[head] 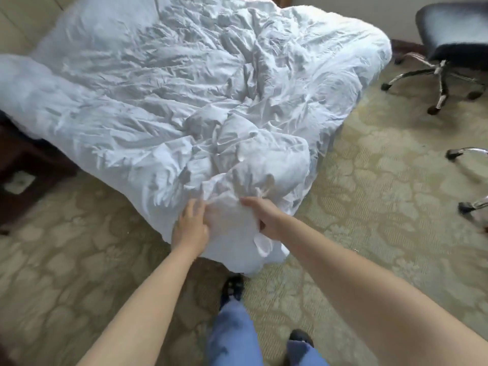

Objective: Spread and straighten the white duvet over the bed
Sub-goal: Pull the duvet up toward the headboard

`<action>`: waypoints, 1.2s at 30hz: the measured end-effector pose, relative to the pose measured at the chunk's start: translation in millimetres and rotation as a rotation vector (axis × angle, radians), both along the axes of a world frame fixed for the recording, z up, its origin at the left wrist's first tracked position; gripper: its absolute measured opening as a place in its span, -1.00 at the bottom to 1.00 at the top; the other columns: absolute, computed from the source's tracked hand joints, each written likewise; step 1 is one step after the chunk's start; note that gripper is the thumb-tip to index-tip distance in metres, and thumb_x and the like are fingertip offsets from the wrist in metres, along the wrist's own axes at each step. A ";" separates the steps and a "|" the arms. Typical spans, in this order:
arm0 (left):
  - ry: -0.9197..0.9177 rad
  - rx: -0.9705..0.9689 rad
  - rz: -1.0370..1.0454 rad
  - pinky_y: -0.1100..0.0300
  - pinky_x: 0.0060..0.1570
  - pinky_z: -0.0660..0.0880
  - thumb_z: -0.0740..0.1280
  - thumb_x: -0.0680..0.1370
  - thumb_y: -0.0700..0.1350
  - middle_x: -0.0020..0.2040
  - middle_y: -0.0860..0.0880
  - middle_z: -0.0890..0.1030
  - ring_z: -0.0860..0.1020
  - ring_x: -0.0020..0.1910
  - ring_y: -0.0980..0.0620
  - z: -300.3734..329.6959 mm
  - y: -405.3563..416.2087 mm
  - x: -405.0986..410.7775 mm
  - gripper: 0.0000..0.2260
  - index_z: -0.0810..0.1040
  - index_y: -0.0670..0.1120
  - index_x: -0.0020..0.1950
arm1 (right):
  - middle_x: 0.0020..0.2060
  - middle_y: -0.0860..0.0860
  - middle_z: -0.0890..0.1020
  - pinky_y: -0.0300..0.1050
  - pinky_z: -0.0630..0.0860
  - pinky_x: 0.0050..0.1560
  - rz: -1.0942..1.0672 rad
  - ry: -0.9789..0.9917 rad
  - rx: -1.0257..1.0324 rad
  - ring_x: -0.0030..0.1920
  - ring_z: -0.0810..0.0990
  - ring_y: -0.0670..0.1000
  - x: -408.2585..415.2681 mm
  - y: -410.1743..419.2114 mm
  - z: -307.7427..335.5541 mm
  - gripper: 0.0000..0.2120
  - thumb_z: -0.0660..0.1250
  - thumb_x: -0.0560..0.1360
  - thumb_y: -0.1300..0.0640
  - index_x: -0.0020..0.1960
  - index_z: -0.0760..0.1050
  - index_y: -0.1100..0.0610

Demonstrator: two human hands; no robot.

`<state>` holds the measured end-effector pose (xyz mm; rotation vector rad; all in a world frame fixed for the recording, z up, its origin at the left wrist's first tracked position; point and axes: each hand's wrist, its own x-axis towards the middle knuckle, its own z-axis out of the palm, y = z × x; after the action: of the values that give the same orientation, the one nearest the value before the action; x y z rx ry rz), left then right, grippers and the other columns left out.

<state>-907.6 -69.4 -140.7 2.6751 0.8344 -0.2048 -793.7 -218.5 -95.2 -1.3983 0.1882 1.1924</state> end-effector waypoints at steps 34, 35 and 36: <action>0.035 -0.007 0.289 0.17 -0.15 0.35 0.09 0.46 -0.41 0.09 -0.11 0.54 0.50 0.08 -0.14 114.6 -87.2 -285.6 -0.65 0.54 -0.16 0.09 | -0.10 0.11 0.57 -0.09 0.54 -0.27 -0.087 0.110 -0.091 -0.23 0.59 0.09 -227.3 -50.5 54.6 -0.51 0.49 0.38 0.01 0.21 0.45 0.20; -0.008 -0.018 0.307 0.18 -0.18 0.32 0.09 0.45 -0.42 0.04 -0.11 0.54 0.51 0.04 -0.14 118.2 -84.4 -286.6 -0.66 0.55 -0.16 0.05 | -0.11 0.11 0.60 -0.07 0.56 -0.22 -0.028 0.098 -0.078 -0.20 0.61 0.09 -236.3 -48.4 55.8 -0.55 0.50 0.37 -0.04 0.12 0.49 0.18; -0.047 -0.025 0.308 0.19 -0.20 0.31 0.09 0.45 -0.42 -0.01 -0.10 0.54 0.50 0.00 -0.14 122.6 -82.6 -286.0 -0.68 0.56 -0.16 0.00 | -0.12 0.10 0.62 -0.06 0.57 -0.15 0.034 0.109 -0.055 -0.16 0.62 0.08 -247.6 -47.3 55.3 -0.61 0.49 0.38 -0.09 0.03 0.51 0.16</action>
<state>-1193.5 -152.0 -18.1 2.4757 1.2029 -0.0771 -1041.3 -265.8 -39.9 -1.3901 0.2765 1.3008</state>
